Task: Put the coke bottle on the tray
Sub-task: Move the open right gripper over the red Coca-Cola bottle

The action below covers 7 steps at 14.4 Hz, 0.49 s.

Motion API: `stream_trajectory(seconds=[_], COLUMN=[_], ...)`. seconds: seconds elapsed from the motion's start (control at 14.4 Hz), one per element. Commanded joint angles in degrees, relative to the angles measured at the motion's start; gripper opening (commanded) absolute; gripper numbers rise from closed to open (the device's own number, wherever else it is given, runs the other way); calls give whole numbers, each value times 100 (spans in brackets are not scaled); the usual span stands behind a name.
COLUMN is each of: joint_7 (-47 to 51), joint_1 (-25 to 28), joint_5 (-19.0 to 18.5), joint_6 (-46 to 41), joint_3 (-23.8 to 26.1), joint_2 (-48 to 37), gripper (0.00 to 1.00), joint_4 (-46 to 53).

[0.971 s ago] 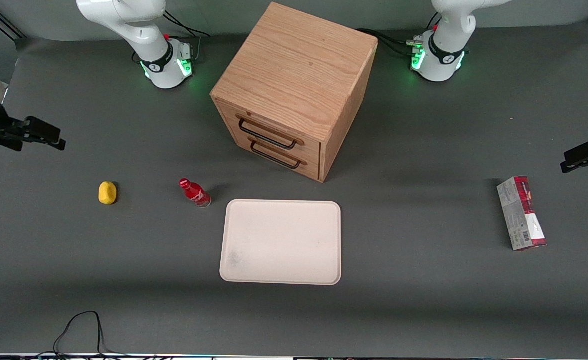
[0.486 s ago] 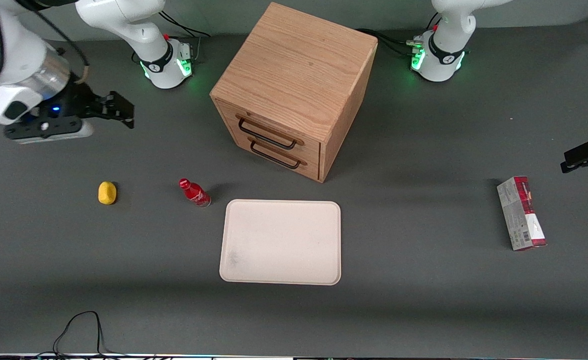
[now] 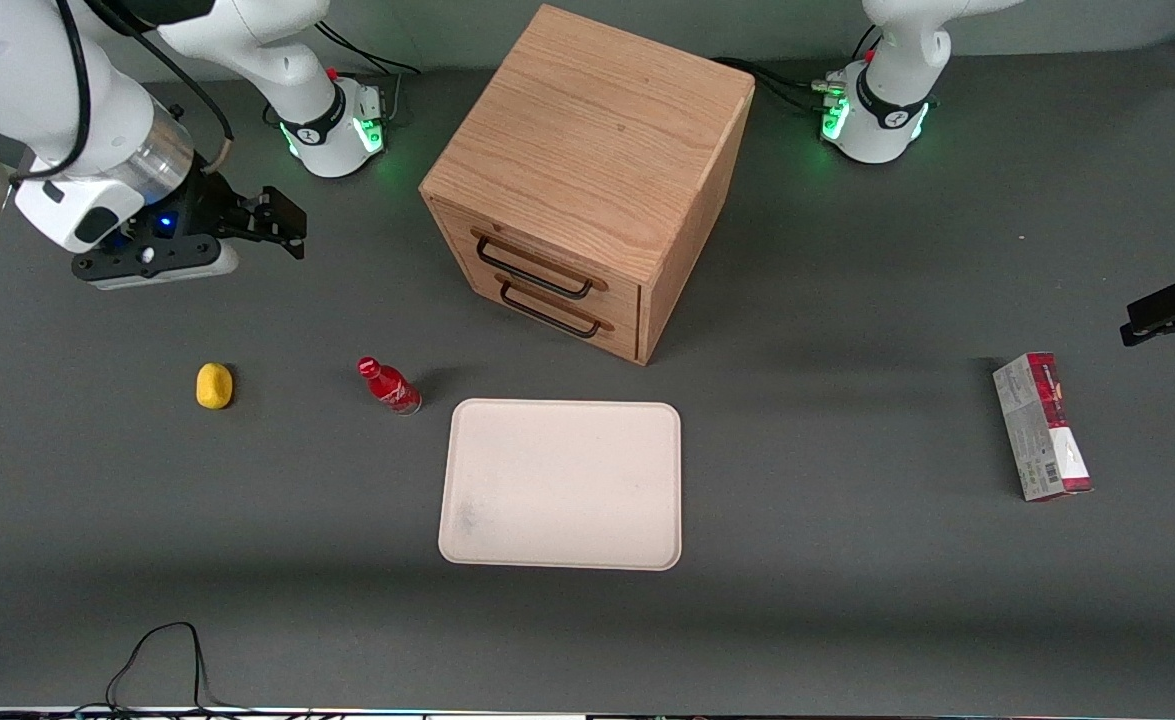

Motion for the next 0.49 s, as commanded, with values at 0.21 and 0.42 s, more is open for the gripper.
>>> stream_trajectory(seconds=[0.21, 0.42], joint_7=[120, 129], joint_1=[53, 53], joint_5=[44, 44], joint_6=[1492, 1986], joint_3=[-38, -38], joint_2=[19, 361], gripper=[100, 100], joint_4=[-1353, -1618])
